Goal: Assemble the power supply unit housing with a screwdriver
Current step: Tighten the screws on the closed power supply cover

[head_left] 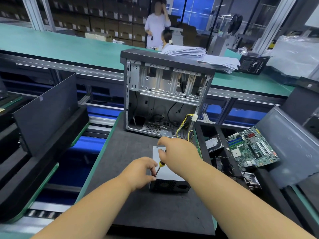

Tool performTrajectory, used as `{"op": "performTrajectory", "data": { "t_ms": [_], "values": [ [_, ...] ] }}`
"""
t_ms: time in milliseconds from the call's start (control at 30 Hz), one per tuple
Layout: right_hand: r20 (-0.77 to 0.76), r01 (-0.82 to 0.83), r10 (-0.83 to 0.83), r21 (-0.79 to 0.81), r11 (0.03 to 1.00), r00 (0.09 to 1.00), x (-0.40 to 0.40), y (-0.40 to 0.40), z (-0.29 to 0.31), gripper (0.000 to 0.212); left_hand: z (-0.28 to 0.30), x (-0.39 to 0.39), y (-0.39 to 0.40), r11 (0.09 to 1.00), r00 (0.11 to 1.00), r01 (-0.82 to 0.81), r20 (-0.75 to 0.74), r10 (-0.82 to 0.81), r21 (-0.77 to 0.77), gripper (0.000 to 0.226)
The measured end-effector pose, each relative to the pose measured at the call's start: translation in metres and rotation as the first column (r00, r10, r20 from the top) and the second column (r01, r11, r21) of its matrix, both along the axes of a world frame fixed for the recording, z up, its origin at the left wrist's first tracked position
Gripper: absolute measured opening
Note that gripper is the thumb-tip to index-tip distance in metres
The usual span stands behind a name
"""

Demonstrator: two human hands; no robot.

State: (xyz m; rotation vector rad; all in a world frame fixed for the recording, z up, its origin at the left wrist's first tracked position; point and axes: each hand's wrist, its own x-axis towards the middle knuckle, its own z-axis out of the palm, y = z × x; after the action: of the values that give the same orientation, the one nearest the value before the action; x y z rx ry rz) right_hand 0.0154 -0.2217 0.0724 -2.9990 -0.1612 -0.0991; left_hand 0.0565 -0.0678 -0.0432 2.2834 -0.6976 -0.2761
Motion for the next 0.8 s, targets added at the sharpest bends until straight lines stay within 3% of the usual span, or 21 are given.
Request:
{"op": "performTrajectory", "data": {
  "t_ms": [233, 367, 533, 633, 733, 800],
  "values": [
    [-0.059, -0.044, 0.048, 0.069, 0.997, 0.997, -0.002, -0.004, 0.011, 0.011, 0.003, 0.004, -0.003, 0.999, 0.999, -0.001, -0.045, 0.003, 0.040, 0.017],
    [-0.058, -0.072, 0.070, -0.029, 0.997, 0.996, 0.001, -0.005, 0.017, 0.027, 0.005, 0.006, -0.003, 0.998, 0.999, 0.027, -0.040, -0.025, 0.059, 0.019],
    [-0.012, 0.029, -0.033, -0.239, 0.971, 0.999, 0.001, 0.003, 0.008, 0.046, 0.007, 0.006, -0.002, 0.996, 0.999, 0.044, -0.029, -0.042, 0.073, 0.013],
    [-0.049, 0.036, -0.043, -0.140, 0.989, 0.998, -0.003, 0.007, 0.005, 0.038, 0.008, 0.005, -0.003, 0.996, 0.999, 0.029, -0.027, -0.027, 0.082, 0.012],
    [-0.107, -0.027, 0.035, 0.073, 0.997, 0.994, -0.006, 0.006, 0.011, 0.010, 0.010, 0.004, -0.004, 0.996, 1.000, 0.012, -0.029, -0.009, 0.094, 0.015],
    [-0.094, -0.064, 0.072, 0.085, 0.994, 0.993, -0.006, 0.004, 0.014, 0.014, 0.010, 0.004, -0.004, 0.996, 1.000, 0.010, -0.019, -0.009, 0.093, 0.014]
  ]
}}
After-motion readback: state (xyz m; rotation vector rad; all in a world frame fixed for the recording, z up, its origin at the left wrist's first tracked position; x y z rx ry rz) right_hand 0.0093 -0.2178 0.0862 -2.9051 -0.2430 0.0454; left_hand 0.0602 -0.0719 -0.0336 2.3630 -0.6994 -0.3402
